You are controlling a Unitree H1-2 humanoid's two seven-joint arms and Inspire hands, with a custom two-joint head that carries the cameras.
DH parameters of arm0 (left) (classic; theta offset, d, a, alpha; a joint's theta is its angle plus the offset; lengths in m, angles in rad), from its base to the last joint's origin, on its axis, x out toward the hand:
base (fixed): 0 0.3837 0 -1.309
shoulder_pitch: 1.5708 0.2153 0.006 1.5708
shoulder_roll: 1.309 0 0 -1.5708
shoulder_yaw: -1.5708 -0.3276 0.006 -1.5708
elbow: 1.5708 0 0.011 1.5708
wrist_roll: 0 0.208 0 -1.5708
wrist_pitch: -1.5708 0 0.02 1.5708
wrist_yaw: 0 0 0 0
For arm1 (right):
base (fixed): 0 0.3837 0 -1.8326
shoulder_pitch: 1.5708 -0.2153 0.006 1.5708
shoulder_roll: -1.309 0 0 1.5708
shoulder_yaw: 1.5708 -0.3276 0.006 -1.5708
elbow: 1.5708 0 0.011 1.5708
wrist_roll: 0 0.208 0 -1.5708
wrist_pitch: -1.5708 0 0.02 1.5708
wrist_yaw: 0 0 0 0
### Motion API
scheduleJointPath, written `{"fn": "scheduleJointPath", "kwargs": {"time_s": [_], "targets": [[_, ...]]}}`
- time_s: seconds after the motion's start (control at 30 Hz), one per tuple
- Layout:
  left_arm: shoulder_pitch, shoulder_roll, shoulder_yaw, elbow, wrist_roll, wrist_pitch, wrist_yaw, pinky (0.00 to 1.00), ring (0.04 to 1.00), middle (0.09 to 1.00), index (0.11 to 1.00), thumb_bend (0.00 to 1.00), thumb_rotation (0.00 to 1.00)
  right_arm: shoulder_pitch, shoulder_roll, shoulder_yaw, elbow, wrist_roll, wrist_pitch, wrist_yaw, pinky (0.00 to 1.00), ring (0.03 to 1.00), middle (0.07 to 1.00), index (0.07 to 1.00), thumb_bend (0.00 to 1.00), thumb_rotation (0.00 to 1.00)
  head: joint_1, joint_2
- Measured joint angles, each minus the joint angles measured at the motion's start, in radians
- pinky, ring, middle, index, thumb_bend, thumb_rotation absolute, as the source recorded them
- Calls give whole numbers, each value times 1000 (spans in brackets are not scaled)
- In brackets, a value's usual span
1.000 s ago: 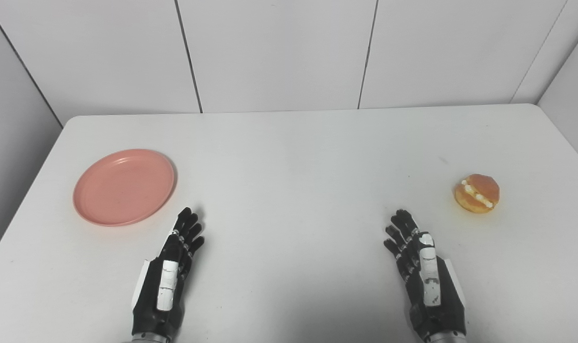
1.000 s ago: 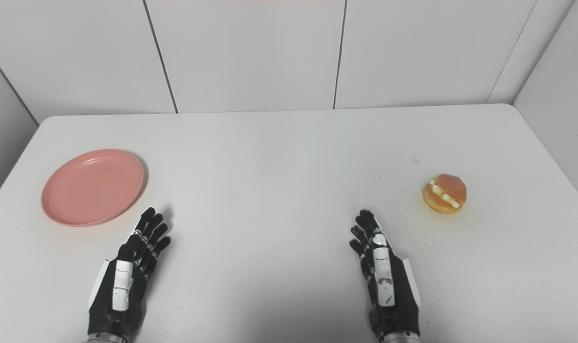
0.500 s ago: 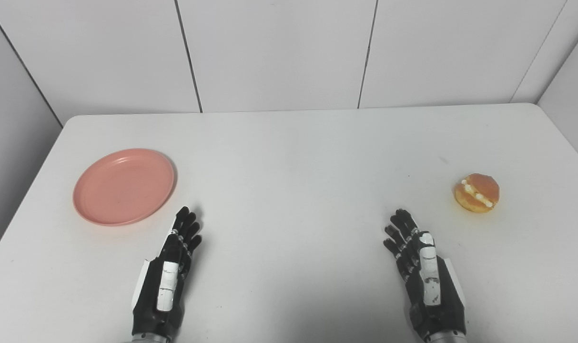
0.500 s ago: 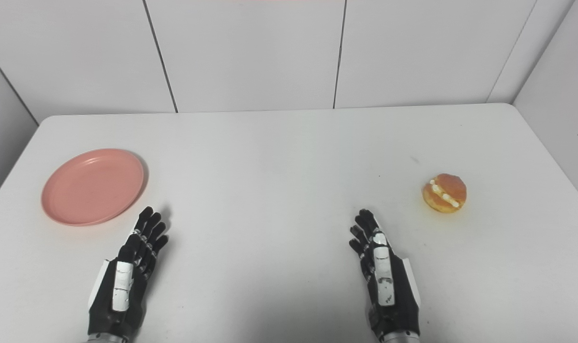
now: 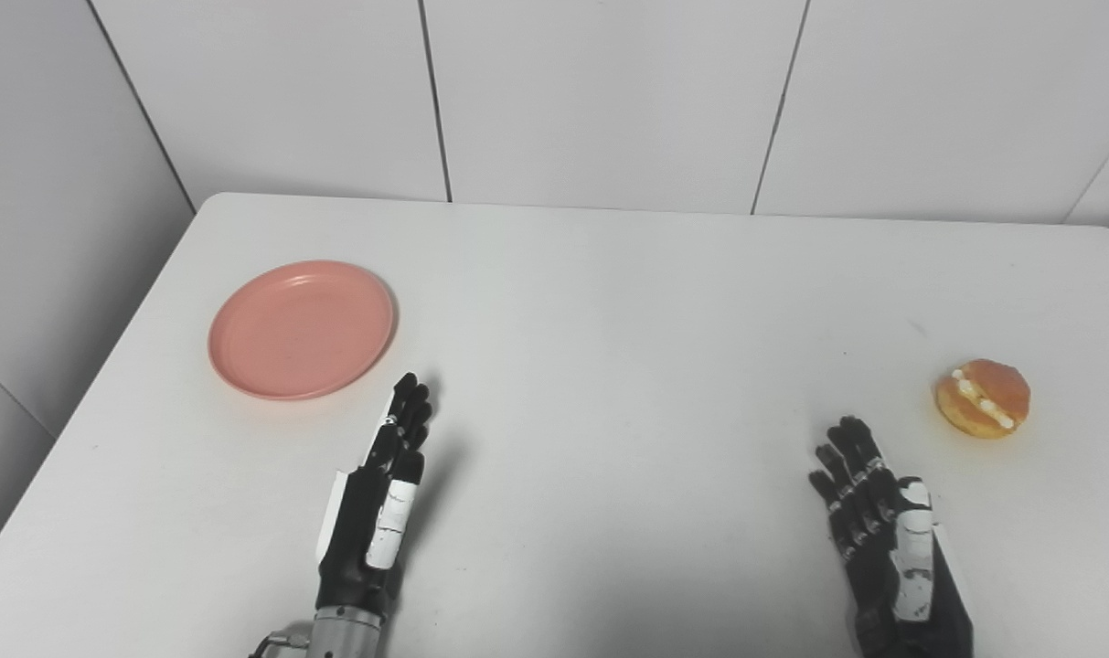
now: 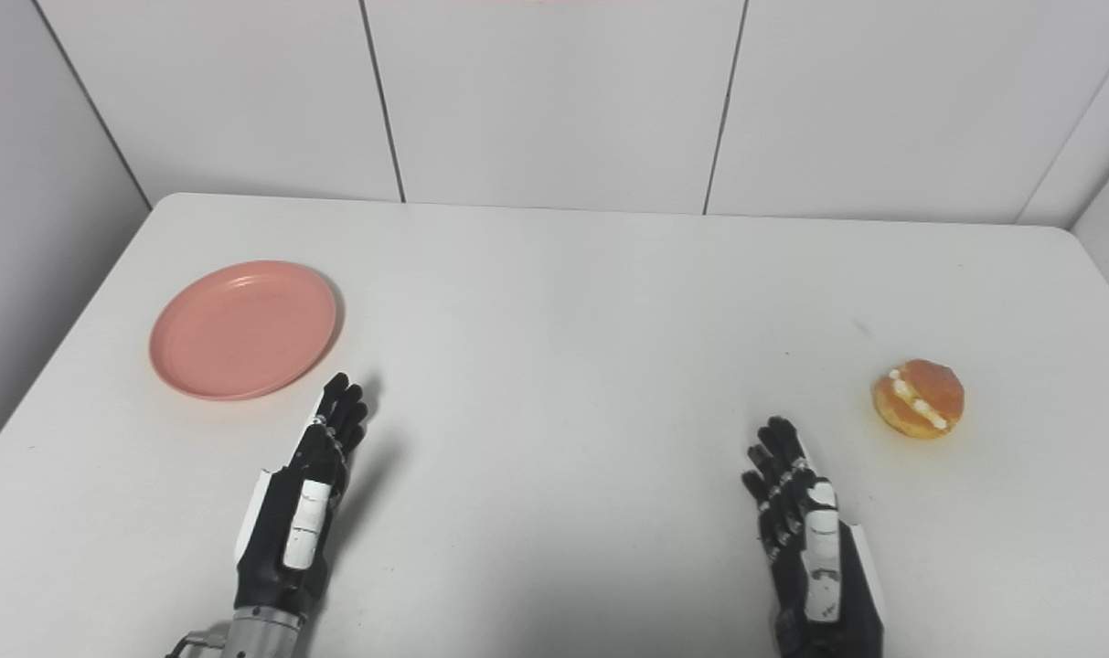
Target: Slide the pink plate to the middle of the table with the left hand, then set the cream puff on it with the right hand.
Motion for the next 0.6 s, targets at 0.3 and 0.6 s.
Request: {"fn": "scheduleJointPath", "kwargs": {"time_s": [0.3,0.6], "targets": [[0,-47,-34,41,39,-59,24,962,971,968,937,807,963,-12,-16,-20,45,33,-39,30,1000,999,991,978,778,1000,49,-69],[-2,-48,-39,70,53,-98,25,958,968,968,937,749,967,-31,-29,-24,88,48,-73,40,1000,1000,994,979,745,1000,60,-133]]}}
